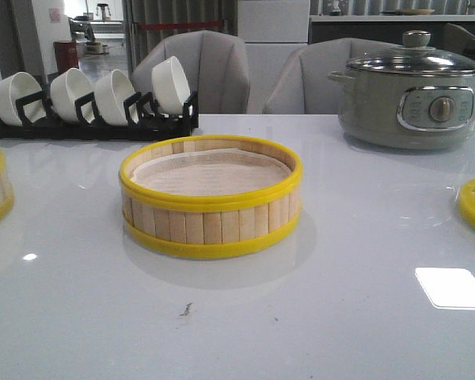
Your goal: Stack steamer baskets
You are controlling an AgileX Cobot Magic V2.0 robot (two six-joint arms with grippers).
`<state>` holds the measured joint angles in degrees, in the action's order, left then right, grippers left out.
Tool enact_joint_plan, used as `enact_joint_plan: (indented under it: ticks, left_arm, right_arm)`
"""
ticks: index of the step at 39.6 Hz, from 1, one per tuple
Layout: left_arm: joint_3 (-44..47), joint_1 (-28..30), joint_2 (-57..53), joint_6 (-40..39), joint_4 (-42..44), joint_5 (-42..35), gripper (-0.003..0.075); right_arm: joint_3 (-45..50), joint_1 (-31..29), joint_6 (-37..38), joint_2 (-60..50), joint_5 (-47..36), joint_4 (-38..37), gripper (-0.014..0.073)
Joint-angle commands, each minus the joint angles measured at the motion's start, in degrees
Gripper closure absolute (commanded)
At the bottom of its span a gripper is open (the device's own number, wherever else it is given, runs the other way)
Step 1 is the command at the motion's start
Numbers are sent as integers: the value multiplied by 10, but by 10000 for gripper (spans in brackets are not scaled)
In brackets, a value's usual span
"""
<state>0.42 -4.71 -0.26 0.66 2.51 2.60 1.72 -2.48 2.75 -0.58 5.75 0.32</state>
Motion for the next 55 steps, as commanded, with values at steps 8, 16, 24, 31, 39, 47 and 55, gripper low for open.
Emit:
enact_joint_plan:
  ticks: [8,16,24,31,39,47,55]
  left_arm:
    - [0,-2,-6,-1,-3,-43,636]
    - [0,-2,-6,-1,-3,-43,636]
    - [-12,-2,-6,-2,-15,-43,636]
    - [-117,-2,33,-2,-25,5,636]
    - [-325,-2,195,-2,15,137,636]
    - [-505,-2,371,-2,28,222,636]
    - [-543,-2,476,-2,24,223,636]
  right_arm:
    - [-8,-3,-4,-12,-49,2,527]
    - [-8,-3,-4,-12,-49,2,527]
    - [-8,-3,-4,-12,-49,2,527]
    - [-8,-3,-4,-12,-49,2,527]
    - [-8,-3,-4,-12,-49,2,527]
    - [-8,-3,-4,-12,-49,2,527]
    - [-8,-3,-4,-12,-49,2,527]
